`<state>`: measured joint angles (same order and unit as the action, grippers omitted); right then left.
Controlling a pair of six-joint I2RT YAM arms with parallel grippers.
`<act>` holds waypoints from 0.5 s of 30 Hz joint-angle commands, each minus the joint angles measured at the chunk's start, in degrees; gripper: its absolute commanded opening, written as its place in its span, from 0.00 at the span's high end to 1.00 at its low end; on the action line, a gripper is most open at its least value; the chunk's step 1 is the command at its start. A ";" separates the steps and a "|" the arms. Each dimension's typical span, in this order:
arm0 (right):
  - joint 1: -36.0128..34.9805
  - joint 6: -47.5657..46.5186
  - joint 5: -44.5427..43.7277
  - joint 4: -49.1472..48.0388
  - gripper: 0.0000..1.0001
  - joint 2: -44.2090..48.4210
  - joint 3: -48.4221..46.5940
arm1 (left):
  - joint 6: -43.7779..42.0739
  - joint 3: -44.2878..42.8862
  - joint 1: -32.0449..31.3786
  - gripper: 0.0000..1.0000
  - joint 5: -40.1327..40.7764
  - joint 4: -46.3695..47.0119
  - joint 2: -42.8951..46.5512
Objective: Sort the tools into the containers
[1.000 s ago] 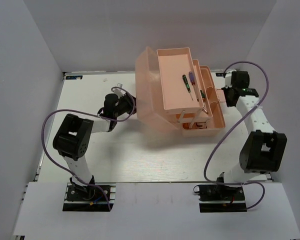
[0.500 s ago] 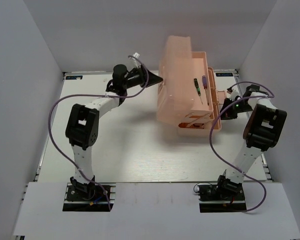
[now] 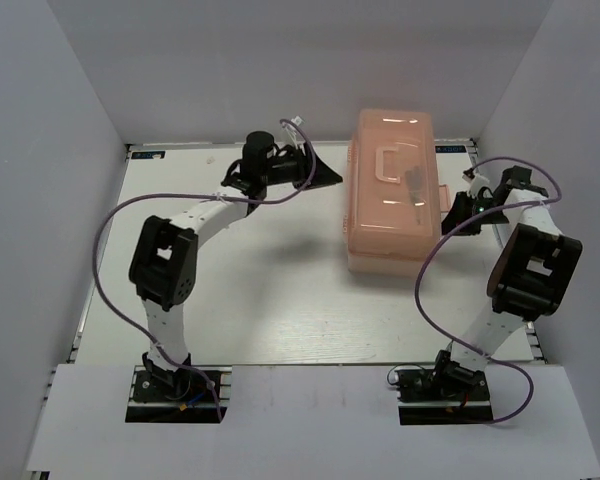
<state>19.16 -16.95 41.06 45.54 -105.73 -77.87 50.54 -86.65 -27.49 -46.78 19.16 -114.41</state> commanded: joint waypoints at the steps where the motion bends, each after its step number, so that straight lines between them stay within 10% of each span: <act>1: 0.62 0.95 -7.65 -6.06 1.00 10.60 2.97 | -16.07 0.69 0.85 0.48 16.66 -17.99 16.81; 15: -8.78 4.81 -16.98 -14.50 1.00 -2.45 -17.84 | -20.65 20.98 -3.01 0.47 16.81 -18.37 16.32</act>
<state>12.97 -14.22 24.69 33.95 -105.84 -92.95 32.08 -69.23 -29.17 -29.08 2.81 -99.33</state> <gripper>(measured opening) 0.004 0.529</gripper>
